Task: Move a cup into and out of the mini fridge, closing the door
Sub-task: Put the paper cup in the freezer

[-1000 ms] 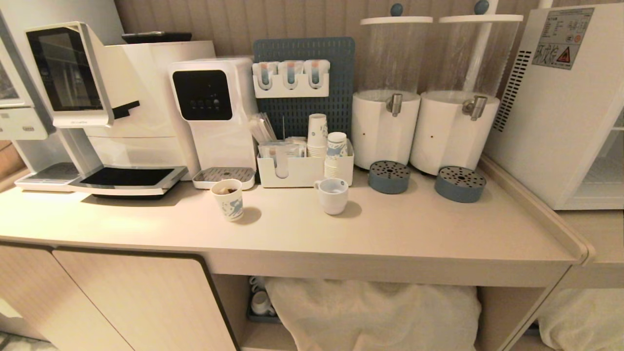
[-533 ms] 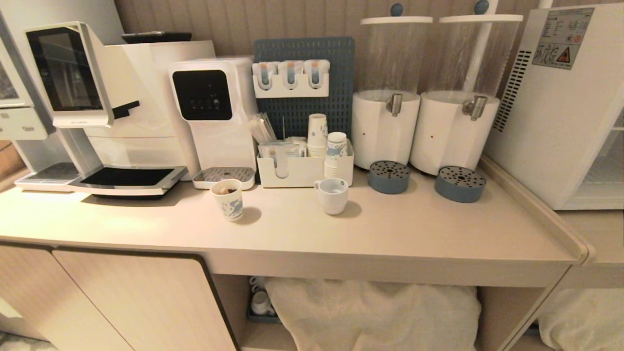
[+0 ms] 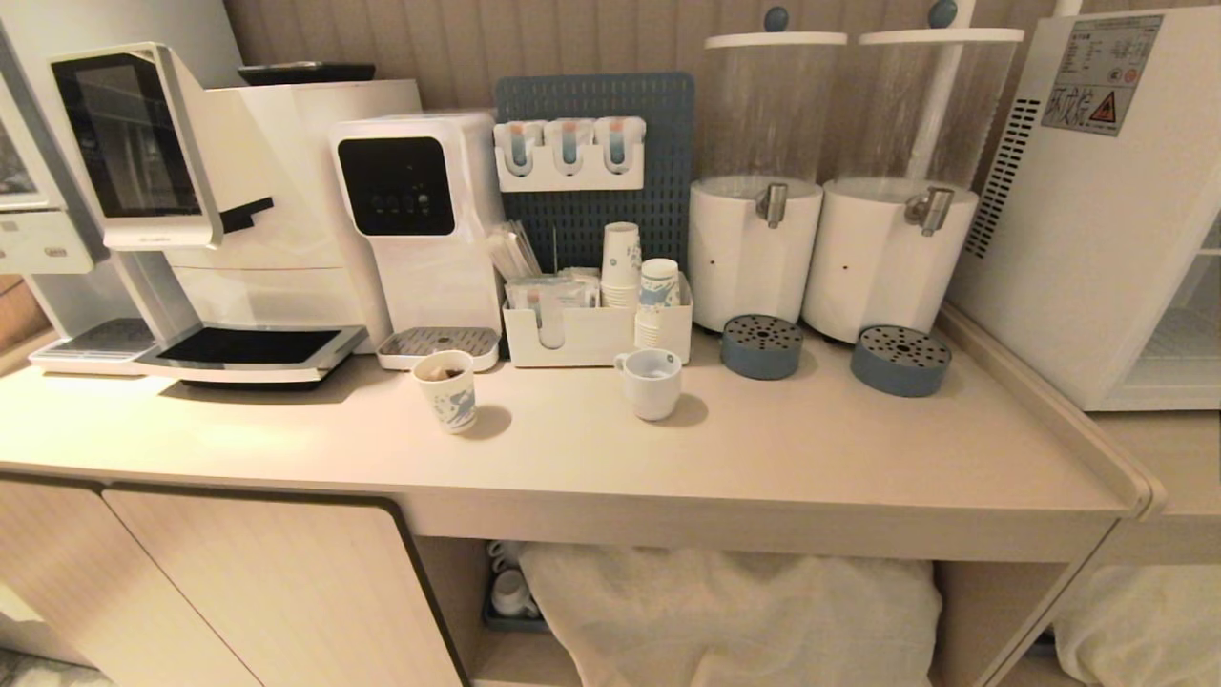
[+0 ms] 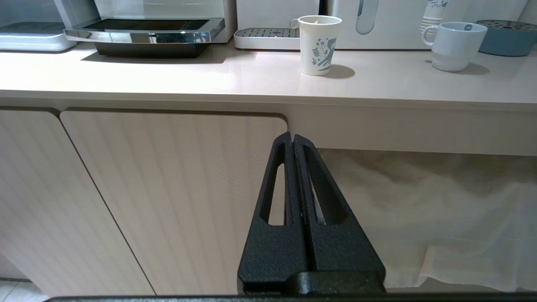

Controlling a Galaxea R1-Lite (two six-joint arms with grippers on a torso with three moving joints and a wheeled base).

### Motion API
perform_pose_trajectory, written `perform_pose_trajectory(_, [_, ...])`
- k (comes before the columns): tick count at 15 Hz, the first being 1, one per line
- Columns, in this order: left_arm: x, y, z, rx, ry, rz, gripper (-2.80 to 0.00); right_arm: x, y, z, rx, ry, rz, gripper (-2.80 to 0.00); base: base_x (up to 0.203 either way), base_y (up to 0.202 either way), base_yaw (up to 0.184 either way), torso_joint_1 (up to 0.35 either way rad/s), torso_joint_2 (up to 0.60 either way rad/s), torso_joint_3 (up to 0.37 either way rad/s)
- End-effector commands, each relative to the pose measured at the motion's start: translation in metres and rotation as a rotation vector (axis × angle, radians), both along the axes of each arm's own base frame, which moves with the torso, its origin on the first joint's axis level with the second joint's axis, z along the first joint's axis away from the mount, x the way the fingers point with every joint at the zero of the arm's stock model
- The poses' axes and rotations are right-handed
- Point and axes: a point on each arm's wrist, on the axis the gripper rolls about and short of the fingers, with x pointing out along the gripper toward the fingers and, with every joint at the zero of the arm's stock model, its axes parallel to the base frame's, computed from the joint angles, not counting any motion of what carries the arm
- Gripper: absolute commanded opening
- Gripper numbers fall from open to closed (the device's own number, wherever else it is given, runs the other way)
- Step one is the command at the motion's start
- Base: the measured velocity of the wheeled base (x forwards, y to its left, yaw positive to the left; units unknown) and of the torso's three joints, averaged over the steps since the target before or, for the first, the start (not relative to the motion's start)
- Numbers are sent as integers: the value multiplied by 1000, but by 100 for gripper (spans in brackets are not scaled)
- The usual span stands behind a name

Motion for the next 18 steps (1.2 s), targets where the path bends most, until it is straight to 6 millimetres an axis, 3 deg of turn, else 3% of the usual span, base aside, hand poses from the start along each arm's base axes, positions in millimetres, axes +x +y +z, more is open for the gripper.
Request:
perform_pose_trajectory(1, [1,0,-5,-1,18,1,-280,1,0,-2,-3,9,1,-280,0,0,0,0,0,0])
perform_pose_trajectory(14, [1,0,-5,9,17,1,-280,1,0,-2,10,6,-2,-280,0,0,0,0,0,0])
perform_pose_trajectory(18, [1,0,-5,9,19,0,-280,1,0,-3,10,18,-2,-280,1,-155,8,0,2,4])
